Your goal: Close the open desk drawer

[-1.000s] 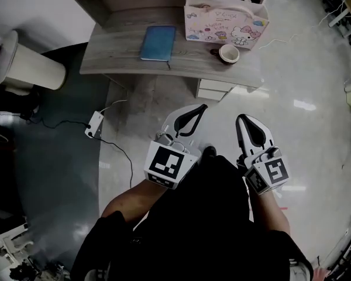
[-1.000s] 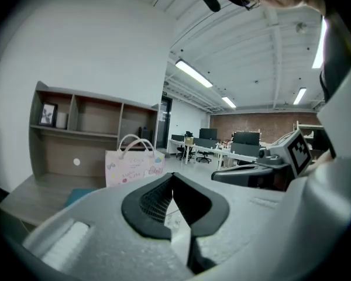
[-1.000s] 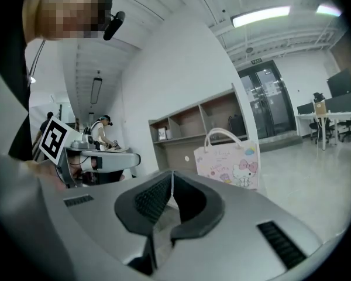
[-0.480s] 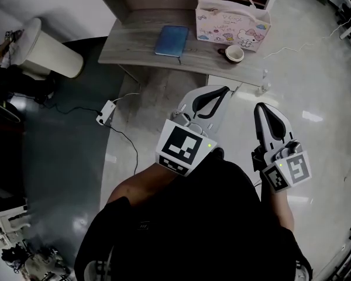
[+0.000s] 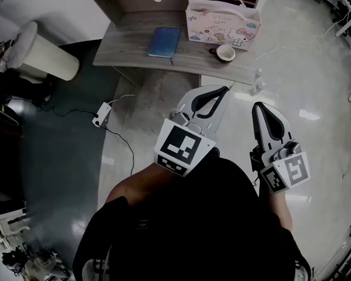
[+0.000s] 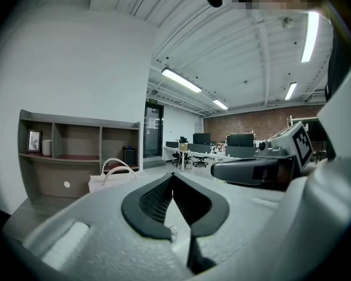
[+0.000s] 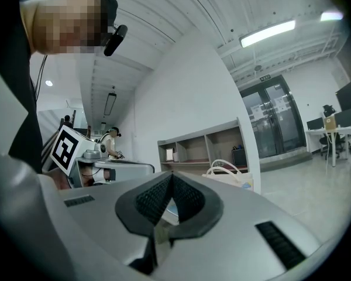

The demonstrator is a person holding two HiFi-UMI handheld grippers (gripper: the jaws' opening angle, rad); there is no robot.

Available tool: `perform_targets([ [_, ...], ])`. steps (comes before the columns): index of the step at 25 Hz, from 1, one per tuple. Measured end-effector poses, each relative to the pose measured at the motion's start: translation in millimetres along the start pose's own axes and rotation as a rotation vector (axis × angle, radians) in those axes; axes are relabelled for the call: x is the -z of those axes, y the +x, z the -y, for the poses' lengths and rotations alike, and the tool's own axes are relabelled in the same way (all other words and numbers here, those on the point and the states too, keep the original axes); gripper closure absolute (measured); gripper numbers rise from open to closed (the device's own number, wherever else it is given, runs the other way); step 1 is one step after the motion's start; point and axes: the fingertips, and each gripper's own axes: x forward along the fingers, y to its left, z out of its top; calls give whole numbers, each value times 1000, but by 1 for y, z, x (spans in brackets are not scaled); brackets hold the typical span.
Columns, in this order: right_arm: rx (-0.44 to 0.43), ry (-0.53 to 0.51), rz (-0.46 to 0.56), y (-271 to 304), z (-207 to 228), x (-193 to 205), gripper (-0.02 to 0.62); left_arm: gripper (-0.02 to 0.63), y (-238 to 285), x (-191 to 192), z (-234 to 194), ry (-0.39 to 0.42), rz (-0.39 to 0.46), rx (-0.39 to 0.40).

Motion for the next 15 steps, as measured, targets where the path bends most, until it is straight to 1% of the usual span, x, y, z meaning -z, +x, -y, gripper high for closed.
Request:
perform_targets([
  [4, -2, 2, -7, -2, 0, 4, 584, 597, -2, 3, 2, -5, -9, -3],
  [9, -12, 9, -19, 3, -2, 10, 584, 597, -4, 7, -6, -11, -15, -19],
  [15, -12, 12, -30, 5, -14, 11, 584, 597, -16, 4, -11, 37, -23, -47],
])
